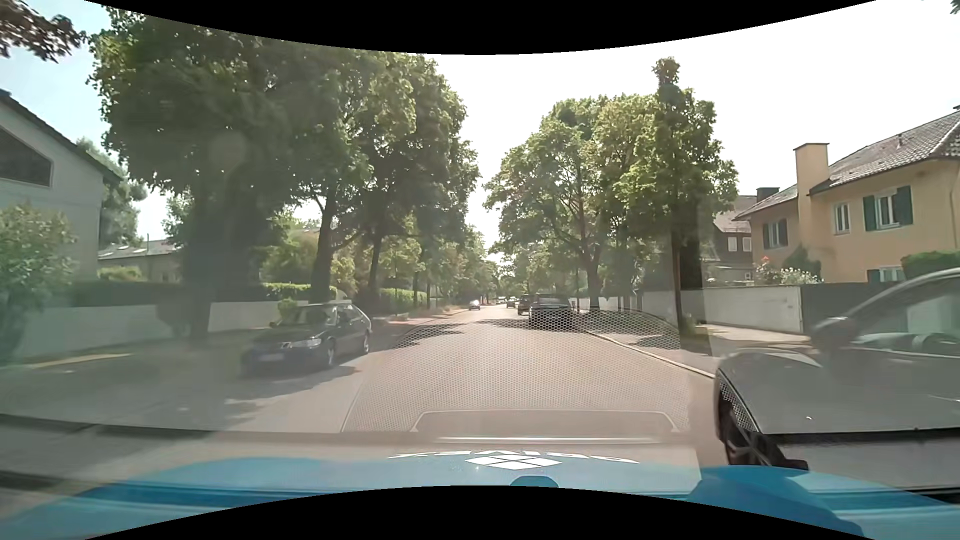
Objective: Follow the waypoints while adhering to traffic rules and regulations
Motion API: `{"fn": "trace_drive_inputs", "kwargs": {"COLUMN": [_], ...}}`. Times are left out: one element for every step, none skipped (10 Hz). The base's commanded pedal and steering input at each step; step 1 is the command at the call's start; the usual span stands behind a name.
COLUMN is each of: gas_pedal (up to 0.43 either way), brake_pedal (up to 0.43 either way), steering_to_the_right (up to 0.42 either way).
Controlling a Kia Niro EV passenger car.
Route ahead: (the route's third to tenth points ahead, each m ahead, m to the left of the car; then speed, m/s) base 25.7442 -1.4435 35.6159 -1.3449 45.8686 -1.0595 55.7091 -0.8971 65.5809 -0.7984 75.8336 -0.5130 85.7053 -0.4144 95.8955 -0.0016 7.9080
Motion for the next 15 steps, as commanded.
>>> {"fn": "trace_drive_inputs", "kwargs": {"gas_pedal": [0.15, 0.15, 0.15, 0.15, 0.15, 0.15, 0.15, 0.15, 0.15, 0.15, 0.15, 0.15, 0.15, 0.15, 0.15], "brake_pedal": [0.0, 0.0, 0.0, 0.0, 0.0, 0.0, 0.0, 0.0, 0.0, 0.0, 0.0, 0.0, 0.0, 0.0, 0.0], "steering_to_the_right": [-0.001, -0.001, -0.001, -0.001, -0.001, -0.001, -0.001, -0.001, -0.002, -0.002, -0.002, -0.002, -0.003, -0.004, -0.004]}}
